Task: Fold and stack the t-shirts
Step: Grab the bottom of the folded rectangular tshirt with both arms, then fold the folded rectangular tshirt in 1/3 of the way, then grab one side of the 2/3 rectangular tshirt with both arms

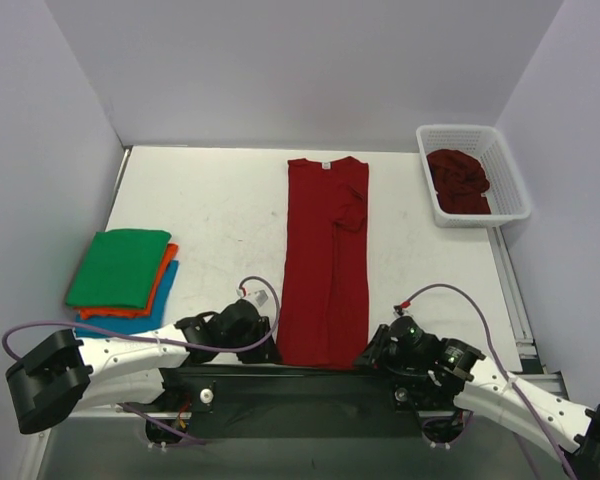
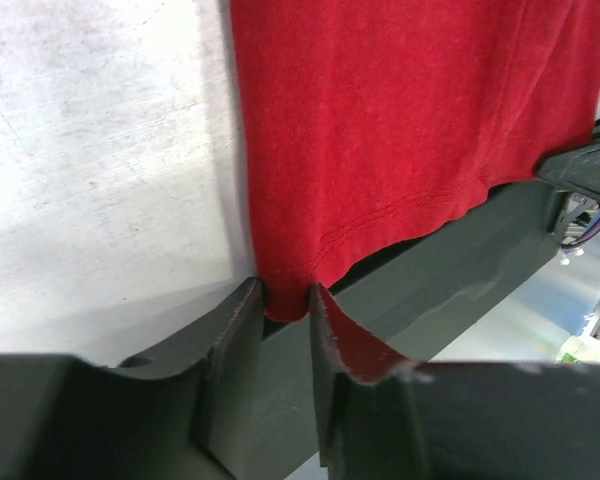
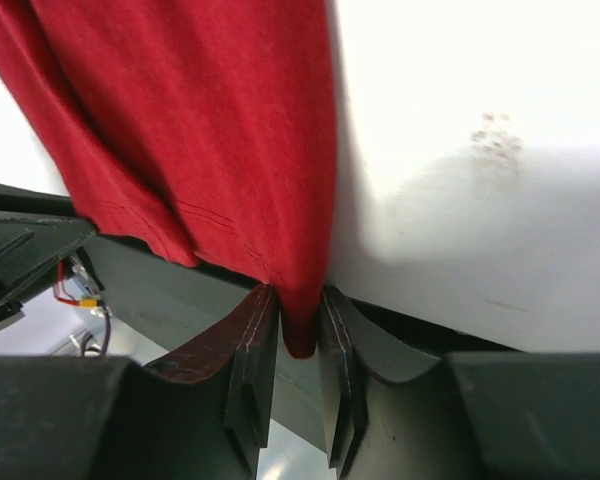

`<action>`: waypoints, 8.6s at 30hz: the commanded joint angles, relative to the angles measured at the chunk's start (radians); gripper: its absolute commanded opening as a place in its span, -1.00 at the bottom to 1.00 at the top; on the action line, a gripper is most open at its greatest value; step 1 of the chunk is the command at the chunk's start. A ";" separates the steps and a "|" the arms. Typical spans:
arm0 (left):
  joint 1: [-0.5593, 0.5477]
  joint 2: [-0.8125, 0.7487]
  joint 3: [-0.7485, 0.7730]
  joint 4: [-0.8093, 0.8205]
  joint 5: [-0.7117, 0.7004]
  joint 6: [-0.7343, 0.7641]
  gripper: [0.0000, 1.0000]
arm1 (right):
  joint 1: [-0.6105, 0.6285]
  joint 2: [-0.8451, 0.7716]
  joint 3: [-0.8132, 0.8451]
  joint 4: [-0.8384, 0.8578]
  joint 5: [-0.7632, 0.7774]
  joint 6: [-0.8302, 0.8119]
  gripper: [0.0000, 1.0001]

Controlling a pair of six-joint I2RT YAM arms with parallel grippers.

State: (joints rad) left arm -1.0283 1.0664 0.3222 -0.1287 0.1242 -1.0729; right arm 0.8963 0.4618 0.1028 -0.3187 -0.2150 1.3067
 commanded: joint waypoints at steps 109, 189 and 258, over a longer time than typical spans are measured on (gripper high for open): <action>0.415 0.856 0.775 0.242 0.117 0.216 -1.00 | -0.465 1.248 0.947 0.104 0.134 -0.739 -0.24; 0.582 0.455 0.416 0.141 0.054 0.320 -1.00 | -0.258 1.085 0.971 0.007 0.227 -0.629 -0.11; 0.004 -0.371 0.029 -0.273 -0.066 0.005 -1.00 | -0.238 -0.003 0.205 -0.176 -0.129 -0.406 -1.00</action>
State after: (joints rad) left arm -0.9916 0.7502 0.2962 -0.2577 0.0933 -1.0451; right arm 0.6273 0.5110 0.2626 -0.3382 -0.3374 0.9302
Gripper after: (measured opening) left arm 0.037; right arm 0.045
